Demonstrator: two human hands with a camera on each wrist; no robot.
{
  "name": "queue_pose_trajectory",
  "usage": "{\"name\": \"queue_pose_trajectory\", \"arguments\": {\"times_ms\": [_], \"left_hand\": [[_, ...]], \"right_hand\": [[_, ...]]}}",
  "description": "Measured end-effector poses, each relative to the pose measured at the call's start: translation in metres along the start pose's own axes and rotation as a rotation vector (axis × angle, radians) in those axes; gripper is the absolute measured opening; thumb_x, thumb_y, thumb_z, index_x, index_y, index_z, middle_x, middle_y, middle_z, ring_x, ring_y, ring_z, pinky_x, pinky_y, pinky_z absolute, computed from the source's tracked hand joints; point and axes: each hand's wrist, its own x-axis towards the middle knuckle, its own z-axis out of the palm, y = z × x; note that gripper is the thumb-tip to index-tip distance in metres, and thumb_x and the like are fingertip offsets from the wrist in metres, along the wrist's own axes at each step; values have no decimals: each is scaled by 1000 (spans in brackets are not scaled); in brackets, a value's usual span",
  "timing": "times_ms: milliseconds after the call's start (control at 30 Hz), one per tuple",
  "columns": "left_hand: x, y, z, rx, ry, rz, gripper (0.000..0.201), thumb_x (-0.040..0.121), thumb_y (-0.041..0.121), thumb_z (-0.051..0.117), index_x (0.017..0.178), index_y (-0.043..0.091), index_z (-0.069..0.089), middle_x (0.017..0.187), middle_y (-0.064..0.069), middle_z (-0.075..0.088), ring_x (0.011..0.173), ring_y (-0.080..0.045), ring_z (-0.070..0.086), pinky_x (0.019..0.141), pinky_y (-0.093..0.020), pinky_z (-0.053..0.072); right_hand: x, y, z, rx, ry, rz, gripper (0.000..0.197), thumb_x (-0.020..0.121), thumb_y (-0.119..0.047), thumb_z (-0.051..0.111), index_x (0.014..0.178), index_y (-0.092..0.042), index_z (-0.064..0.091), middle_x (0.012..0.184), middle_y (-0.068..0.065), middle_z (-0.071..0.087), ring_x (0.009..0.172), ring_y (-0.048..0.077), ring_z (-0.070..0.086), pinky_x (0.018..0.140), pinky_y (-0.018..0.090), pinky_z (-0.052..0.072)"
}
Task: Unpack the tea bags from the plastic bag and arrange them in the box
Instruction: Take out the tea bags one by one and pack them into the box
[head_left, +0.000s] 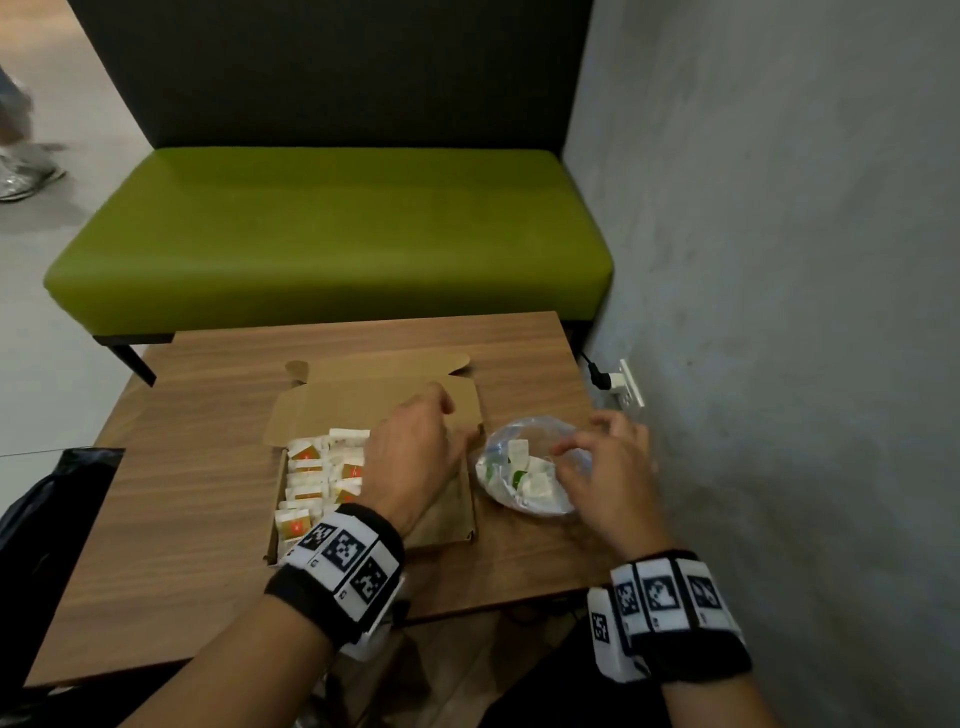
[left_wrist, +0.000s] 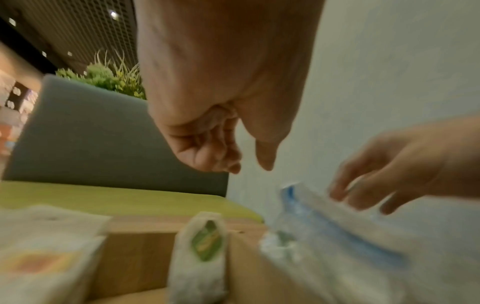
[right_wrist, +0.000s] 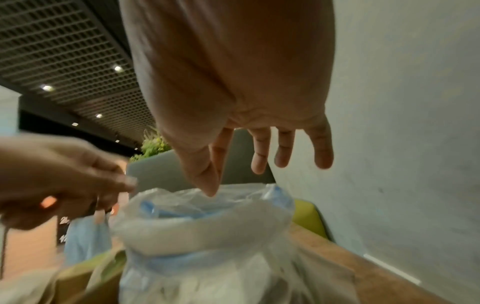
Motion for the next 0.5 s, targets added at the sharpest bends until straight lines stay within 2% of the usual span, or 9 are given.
{"name": "queue_pose_trajectory", "arguments": {"times_ms": [67, 133, 167, 233, 333, 500], "left_hand": [[-5, 18, 6, -19, -88, 99, 38, 89, 53, 62, 112, 26, 48, 103, 8, 56, 88, -13, 57, 72, -31, 50], [-6, 26, 15, 27, -168, 142, 43, 89, 54, 62, 114, 24, 44, 110, 4, 54, 88, -16, 57, 68, -30, 45], [-5, 27, 19, 30, -194, 137, 42, 90, 50, 63, 115, 23, 43, 112, 2, 56, 89, -18, 57, 68, -30, 43], [-3, 26, 24, -6, -215, 117, 34, 91, 38, 64, 113, 21, 43, 113, -3, 61, 93, -20, 59, 70, -29, 43], [-4, 22, 25, -55, -197, 107, 26, 91, 30, 63, 108, 20, 46, 106, -4, 66, 92, -21, 61, 69, -28, 42], [-5, 23, 24, -108, -195, 55, 21, 92, 29, 63, 103, 21, 46, 101, -1, 65, 82, -16, 56, 67, -28, 43]], "right_hand": [[9, -10, 7, -159, -98, -58, 21, 85, -32, 69, 104, -41, 70, 155, 0, 29, 145, 24, 17, 117, 60, 15], [17, -19, 14, -310, -213, -98, 29, 86, -34, 69, 113, -45, 66, 164, 1, 14, 151, 33, 1, 113, 71, 0], [20, -22, 17, -365, -265, -102, 33, 86, -34, 69, 116, -47, 64, 166, 3, 8, 151, 36, -4, 111, 74, -4], [26, -25, 20, -443, -351, -87, 34, 87, -35, 69, 118, -46, 63, 167, 4, 1, 151, 40, -9, 109, 78, -6], [27, -24, 22, -483, -405, -83, 32, 85, -41, 72, 116, -45, 66, 167, 2, -1, 151, 40, -10, 108, 78, -6], [26, -14, 17, -360, -355, -28, 24, 82, -48, 71, 103, -37, 71, 164, -1, 17, 152, 32, 4, 110, 76, 0]]}}
